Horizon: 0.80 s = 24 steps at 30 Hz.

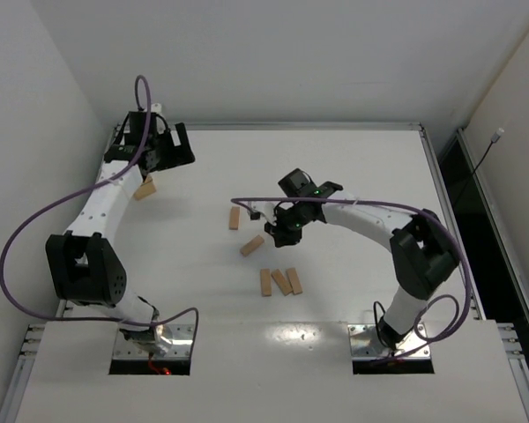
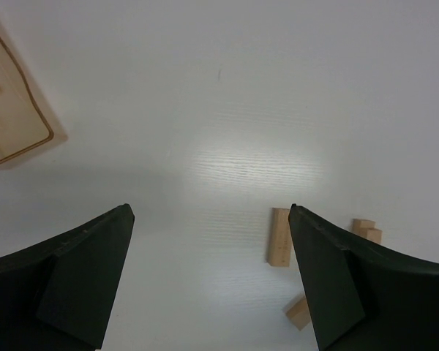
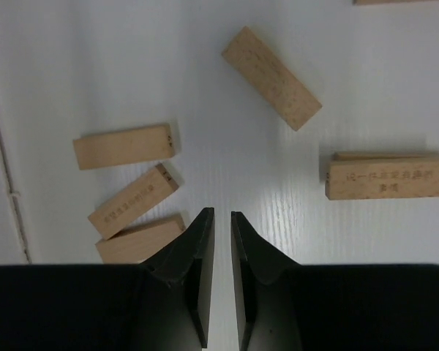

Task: Build the wood block tower

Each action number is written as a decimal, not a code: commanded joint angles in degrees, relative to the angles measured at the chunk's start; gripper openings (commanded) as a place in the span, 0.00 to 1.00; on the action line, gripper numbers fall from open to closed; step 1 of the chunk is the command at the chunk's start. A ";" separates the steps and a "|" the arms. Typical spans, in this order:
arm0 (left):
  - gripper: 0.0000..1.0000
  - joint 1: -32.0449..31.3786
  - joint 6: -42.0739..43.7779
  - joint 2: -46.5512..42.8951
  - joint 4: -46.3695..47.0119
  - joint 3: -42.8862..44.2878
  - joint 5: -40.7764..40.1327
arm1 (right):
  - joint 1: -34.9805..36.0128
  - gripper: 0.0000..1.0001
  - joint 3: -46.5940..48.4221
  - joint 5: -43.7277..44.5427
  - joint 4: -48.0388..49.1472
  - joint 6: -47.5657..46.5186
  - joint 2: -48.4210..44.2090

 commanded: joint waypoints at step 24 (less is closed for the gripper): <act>0.82 7.02 -1.14 0.48 3.30 2.64 17.00 | 3.68 0.14 12.97 10.74 -7.25 -13.07 15.64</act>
